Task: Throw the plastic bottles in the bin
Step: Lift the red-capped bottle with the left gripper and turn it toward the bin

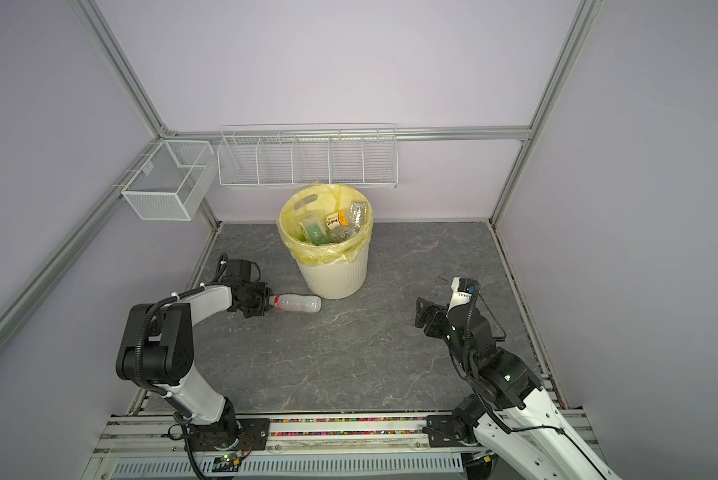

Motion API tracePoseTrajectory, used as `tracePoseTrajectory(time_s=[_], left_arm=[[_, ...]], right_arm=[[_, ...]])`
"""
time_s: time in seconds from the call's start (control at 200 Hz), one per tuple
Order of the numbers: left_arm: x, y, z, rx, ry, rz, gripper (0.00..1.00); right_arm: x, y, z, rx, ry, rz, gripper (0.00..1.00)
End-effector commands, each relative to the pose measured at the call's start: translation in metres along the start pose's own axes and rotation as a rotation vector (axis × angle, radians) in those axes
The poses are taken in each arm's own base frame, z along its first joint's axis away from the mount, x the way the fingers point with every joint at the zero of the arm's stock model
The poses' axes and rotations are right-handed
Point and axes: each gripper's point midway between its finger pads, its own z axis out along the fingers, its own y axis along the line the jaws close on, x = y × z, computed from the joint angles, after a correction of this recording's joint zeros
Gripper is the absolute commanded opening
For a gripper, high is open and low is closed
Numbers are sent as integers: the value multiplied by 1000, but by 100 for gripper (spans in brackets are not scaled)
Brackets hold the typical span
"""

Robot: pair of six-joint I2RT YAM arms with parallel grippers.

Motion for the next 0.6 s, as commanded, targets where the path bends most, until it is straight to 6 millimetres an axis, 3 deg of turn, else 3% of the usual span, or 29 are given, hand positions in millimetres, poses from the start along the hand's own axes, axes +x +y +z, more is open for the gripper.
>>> tracePoseTrajectory(time_s=[0.0, 0.17, 0.44, 0.595], left_arm=[[-2, 38, 16, -111, 12, -14, 23], [0, 34, 9, -87, 32, 36, 14], [7, 4, -21, 65, 78, 222, 12], [10, 5, -24, 93, 134, 276, 8]], right_arm=[[-1, -4, 0, 18, -13, 16, 88], [-1, -4, 0, 19, -10, 15, 88], [-1, -4, 3, 28, -4, 7, 88], [1, -2, 9, 33, 7, 1, 88]])
